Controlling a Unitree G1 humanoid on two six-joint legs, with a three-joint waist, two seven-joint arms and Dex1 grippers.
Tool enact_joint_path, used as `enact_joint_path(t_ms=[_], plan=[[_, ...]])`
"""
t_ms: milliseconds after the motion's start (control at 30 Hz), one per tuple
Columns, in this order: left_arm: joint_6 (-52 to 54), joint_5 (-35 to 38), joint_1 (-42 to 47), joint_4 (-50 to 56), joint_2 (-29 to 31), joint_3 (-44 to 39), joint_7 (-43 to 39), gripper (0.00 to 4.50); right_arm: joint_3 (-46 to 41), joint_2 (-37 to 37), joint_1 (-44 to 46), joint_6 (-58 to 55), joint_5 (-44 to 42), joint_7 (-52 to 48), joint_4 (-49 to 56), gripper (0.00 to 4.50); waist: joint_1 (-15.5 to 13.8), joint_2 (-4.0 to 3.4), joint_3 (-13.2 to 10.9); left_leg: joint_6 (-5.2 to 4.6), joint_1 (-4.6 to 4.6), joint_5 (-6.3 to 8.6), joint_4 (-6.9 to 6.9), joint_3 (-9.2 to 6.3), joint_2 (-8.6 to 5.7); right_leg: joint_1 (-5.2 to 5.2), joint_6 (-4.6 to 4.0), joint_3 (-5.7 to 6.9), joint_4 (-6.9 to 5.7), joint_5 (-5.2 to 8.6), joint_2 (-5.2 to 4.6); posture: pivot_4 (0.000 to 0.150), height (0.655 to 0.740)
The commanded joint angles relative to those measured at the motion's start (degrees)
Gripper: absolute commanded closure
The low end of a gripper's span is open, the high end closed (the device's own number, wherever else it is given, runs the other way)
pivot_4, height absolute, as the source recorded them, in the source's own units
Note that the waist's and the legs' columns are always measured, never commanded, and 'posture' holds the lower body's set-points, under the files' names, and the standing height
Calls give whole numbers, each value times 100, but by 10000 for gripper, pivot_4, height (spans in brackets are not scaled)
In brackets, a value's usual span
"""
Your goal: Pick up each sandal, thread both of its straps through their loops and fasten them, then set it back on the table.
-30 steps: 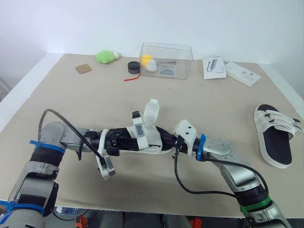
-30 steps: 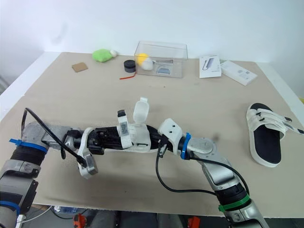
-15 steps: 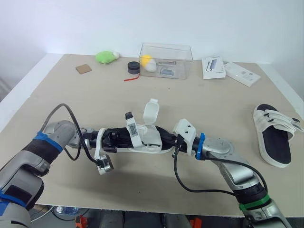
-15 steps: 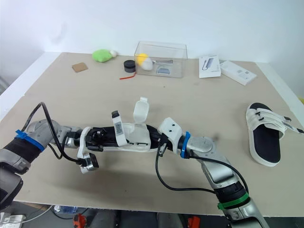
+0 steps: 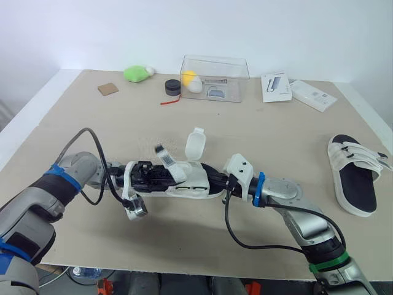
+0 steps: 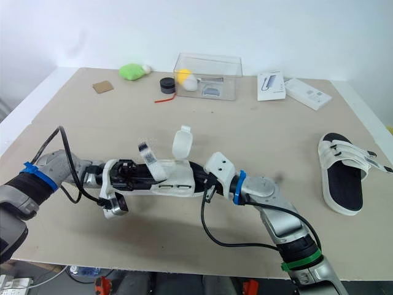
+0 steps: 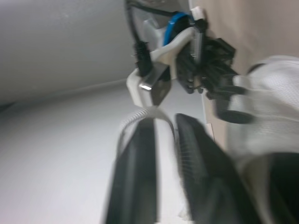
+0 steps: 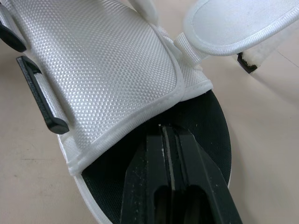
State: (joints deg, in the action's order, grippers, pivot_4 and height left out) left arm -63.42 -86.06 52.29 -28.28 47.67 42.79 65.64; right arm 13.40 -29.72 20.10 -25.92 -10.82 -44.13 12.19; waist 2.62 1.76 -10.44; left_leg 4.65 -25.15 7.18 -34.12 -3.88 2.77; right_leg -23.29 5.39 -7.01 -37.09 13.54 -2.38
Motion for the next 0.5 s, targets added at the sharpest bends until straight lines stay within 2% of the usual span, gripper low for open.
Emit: enact_joint_path(t_ms=[33,67,100,133,200,500], plan=[[64,259,87,247,66,-86,-120,20016,64,-16,7,-23,79,-47,-21,45000,0,0,0,0,0,0,0,0,0,0,0,0,0,0,0,1500,7400],[96,260,80,286,79,-80,-141,15148,63,-15,9,-21,82,-48,-23,45000,0,0,0,0,0,0,0,0,0,0,0,0,0,0,0,1500,7400],[84,310,78,271,75,-85,-177,12936,62,-13,11,-20,84,-49,-24,45000,0,0,0,0,0,0,0,0,0,0,0,0,0,0,0,1500,7400],[63,364,76,240,68,-90,-215,7294,60,-10,13,-17,87,-49,-27,45000,0,0,0,0,0,0,0,0,0,0,0,0,0,0,0,1500,7400],[102,381,49,265,76,-71,-271,627,57,-5,24,-5,97,-54,-52,45000,-2,1,1,1,0,0,0,0,0,1,0,0,0,0,0,1500,7400],[138,495,-28,360,108,-71,-387,627,47,11,27,-1,118,-70,-52,45000,-2,1,1,3,1,-2,-1,0,0,2,1,0,0,-1,0,1500,7400]])
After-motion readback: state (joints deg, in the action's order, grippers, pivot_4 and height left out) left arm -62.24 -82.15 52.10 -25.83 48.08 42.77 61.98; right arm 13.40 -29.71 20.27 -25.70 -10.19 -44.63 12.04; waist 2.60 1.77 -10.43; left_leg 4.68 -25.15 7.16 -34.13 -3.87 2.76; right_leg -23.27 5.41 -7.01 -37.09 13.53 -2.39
